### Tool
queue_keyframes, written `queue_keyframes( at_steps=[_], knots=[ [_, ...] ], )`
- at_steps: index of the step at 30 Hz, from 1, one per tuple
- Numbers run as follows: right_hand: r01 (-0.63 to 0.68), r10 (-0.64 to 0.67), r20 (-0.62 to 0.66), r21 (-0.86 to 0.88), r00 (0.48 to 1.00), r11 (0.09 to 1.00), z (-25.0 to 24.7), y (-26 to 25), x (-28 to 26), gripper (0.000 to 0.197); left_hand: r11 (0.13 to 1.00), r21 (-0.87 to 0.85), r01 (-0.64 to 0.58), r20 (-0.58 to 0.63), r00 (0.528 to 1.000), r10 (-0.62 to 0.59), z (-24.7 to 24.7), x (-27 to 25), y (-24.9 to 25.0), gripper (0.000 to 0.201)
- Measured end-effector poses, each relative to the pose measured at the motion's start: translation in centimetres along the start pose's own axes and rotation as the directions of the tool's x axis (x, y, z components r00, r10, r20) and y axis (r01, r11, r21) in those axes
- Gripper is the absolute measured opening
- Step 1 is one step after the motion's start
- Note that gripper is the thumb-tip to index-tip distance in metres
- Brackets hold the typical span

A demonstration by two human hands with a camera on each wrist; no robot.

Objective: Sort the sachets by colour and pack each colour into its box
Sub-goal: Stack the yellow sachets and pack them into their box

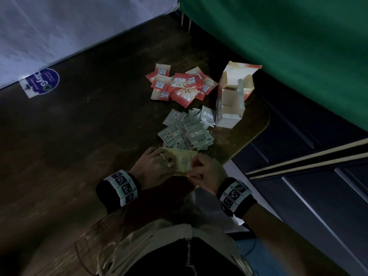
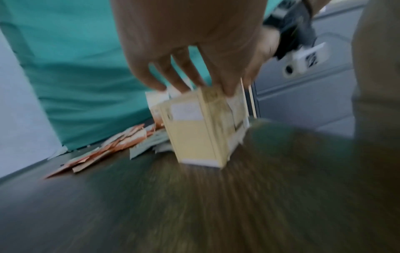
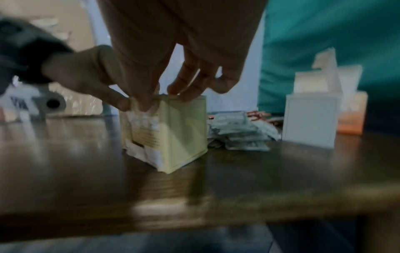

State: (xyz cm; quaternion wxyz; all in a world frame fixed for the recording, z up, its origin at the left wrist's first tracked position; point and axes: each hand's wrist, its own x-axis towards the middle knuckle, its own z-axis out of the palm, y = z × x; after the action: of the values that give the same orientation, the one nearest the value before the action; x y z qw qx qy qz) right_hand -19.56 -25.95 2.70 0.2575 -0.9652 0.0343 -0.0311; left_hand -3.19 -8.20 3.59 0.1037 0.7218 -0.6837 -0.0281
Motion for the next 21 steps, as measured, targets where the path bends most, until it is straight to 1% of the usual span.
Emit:
queue_keyframes(
  at_steps=[1, 3, 5, 6, 7, 8, 9, 10, 11, 13, 15, 16, 17, 18, 19, 20, 21],
  knots=[
    [0.012, -0.011, 0.01, -0.057, 1.0, 0.998, -0.3, -0.2, 0.3, 0.011, 1.0, -0.027, -0.002, 0.001, 1.0, 0.002, -0.1, 0.1, 0.0, 0.027],
    [-0.006, 0.007, 0.013, -0.067, 1.0, 0.998, -0.5, -0.4, 1.0, 0.018, 0.996, -0.09, 0.025, -0.008, 1.0, -0.026, -0.1, 0.2, -0.1, 0.029],
    [-0.048, 0.048, -0.033, -0.006, 0.998, 0.999, -0.4, -0.2, 1.3, 0.028, 0.993, -0.08, 0.09, 0.023, 0.996, -0.088, 0.3, 0.0, -0.3, 0.041],
    [-0.027, 0.026, -0.063, -0.005, 0.998, 1.0, -0.3, 0.0, 1.1, 0.03, 0.991, -0.042, 0.126, 0.068, 0.99, -0.123, 0.5, -0.1, -0.5, 0.051],
    [0.021, -0.025, -0.079, -0.06, 0.997, 0.998, -0.2, 0.2, 0.7, 0.029, 0.989, 0.002, 0.15, 0.116, 0.982, -0.149, 0.7, -0.1, -0.5, 0.06],
    [0.076, -0.088, -0.067, -0.157, 0.994, 0.985, 0.0, 0.4, 0.2, 0.029, 0.986, 0.046, 0.159, 0.161, 0.973, -0.164, 0.9, -0.2, -0.4, 0.068],
    [0.115, -0.129, -0.04, -0.257, 0.991, 0.96, 0.1, 0.7, -0.3, 0.03, 0.983, 0.083, 0.162, 0.2, 0.964, -0.175, 1.1, -0.3, -0.2, 0.074],
    [0.129, -0.145, -0.022, -0.333, 0.989, 0.934, 0.1, 1.0, -0.8, 0.032, 0.98, 0.111, 0.167, 0.219, 0.957, -0.188, 1.2, -0.3, 0.0, 0.077],
    [0.126, -0.142, -0.016, -0.374, 0.99, 0.919, 0.0, 1.1, -1.0, 0.034, 0.976, 0.129, 0.175, 0.221, 0.955, -0.2, 1.3, -0.2, 0.3, 0.079],
    [0.123, -0.138, -0.011, -0.395, 0.99, 0.91, -0.3, 0.9, -0.9, 0.038, 0.969, 0.129, 0.209, 0.205, 0.951, -0.232, 1.4, 0.4, 0.9, 0.077],
    [0.115, -0.124, 0.003, -0.391, 0.992, 0.913, -0.6, 0.8, -0.5, 0.036, 0.968, 0.099, 0.231, 0.198, 0.949, -0.247, 1.5, 1.3, 1.6, 0.07],
    [0.095, -0.098, 0.009, -0.343, 0.995, 0.935, -0.7, 0.9, -0.3, 0.031, 0.969, 0.09, 0.231, 0.206, 0.947, -0.245, 1.4, 1.8, 1.8, 0.066],
    [0.049, -0.046, 0.021, -0.206, 0.999, 0.977, -0.9, 0.9, -0.1, 0.025, 0.97, 0.086, 0.228, 0.213, 0.947, -0.241, 1.3, 2.1, 1.9, 0.062],
    [-0.034, 0.033, 0.038, 0.01, 0.999, 0.999, -1.1, 1.1, 0.2, 0.02, 0.97, 0.083, 0.228, 0.231, 0.943, -0.242, 1.3, 2.3, 2.0, 0.061],
    [-0.132, 0.119, 0.07, 0.235, 0.99, 0.963, -1.2, 1.2, 0.3, 0.016, 0.971, 0.089, 0.223, 0.244, 0.94, -0.238, 1.4, 2.3, 2.0, 0.061],
    [-0.213, 0.197, 0.081, 0.418, 0.977, 0.883, -1.6, 1.3, 0.6, 0.014, 0.971, 0.106, 0.214, 0.249, 0.94, -0.234, 1.3, 2.3, 1.9, 0.062],
    [-0.284, 0.287, 0.079, 0.533, 0.955, 0.797, -1.9, 1.4, 0.9, 0.014, 0.972, 0.119, 0.204, 0.238, 0.944, -0.228, 1.2, 2.2, 1.8, 0.063]
  ],
)
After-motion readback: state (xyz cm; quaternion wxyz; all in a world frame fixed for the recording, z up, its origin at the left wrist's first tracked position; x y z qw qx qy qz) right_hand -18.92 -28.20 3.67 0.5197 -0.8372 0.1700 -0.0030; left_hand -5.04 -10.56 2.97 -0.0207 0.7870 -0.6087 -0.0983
